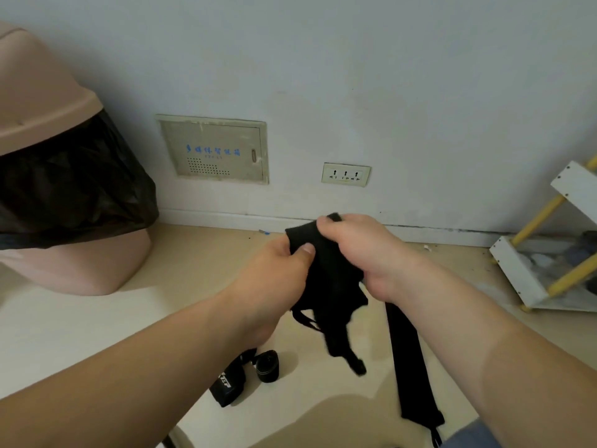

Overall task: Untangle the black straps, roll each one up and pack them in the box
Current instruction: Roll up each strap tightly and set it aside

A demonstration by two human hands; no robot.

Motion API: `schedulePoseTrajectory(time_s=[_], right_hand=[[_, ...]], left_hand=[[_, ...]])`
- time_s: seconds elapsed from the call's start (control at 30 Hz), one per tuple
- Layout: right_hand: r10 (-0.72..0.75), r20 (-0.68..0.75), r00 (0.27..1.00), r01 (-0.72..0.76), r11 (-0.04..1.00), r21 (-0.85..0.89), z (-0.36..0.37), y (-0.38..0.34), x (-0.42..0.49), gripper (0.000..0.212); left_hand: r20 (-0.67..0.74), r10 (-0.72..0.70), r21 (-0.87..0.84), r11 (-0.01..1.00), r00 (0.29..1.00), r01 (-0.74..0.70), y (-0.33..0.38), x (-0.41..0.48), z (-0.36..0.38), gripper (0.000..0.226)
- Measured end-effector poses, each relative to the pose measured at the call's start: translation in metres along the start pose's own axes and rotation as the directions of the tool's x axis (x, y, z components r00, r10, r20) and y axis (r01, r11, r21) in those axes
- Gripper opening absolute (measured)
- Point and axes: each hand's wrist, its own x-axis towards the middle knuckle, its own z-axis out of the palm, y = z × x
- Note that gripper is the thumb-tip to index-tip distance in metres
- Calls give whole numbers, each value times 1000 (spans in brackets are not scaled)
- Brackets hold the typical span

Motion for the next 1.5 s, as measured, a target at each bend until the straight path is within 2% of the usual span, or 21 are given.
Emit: schedulePoseTrajectory(time_s=[0.1,0.17,0.3,0.43,0.63,0.73,0.83,0.93,1.03,1.13,1.23,1.33,1.4,1.43,1.47,1.5], right_hand=[[21,97,995,-7,990,-140,-4,8,-8,43],[24,126,992,-3,986,-165,-5,10,-10,48],[1,175,985,21,992,-122,-3,10,-16,44],[-62,134,989,74,994,-82,12,15,-17,32],[-120,106,987,129,988,-82,16,10,-17,22],[-127,34,991,131,971,-200,9,5,-15,23],[-95,-59,994,86,986,-144,1,2,-8,29],[-48,-66,997,41,995,-95,0,3,-5,32],[-28,-28,999,27,999,-34,-2,6,-3,32],[-18,76,997,11,996,94,-8,0,-8,26],[-42,105,994,37,998,57,-11,0,-12,23],[-46,58,997,44,999,32,-11,2,-10,20],[-25,10,1000,24,997,73,-14,1,-7,17],[-15,-11,1000,16,996,93,-16,1,-5,16],[-6,-23,1000,9,994,113,-17,1,-4,15],[3,-20,1000,0,991,131,-18,1,-3,15]], left_hand=[[22,-29,-111,993,999,32,3,4,-9,29],[42,-37,-170,984,998,44,5,4,-14,30],[53,-33,-356,933,998,50,10,3,-16,31],[56,-43,-400,914,998,62,9,0,-15,29],[59,10,-348,937,998,11,8,2,-17,29],[78,16,-228,974,997,2,6,7,-20,27],[108,13,-59,998,994,-6,2,10,-20,23],[106,34,36,999,994,-38,0,8,-17,21],[61,83,-5,997,995,-83,2,8,-17,17],[0,100,-149,984,995,-99,6,9,-18,17],[39,90,-178,981,995,-82,8,7,-20,18],[9,86,-46,995,996,-85,10,7,-26,32],[-111,207,198,963,972,-183,9,11,-32,26],[-151,312,352,904,938,-244,8,14,-37,14],[-128,400,466,832,908,-301,7,14,-41,14],[-57,453,550,758,889,-351,5,14,-42,30]])
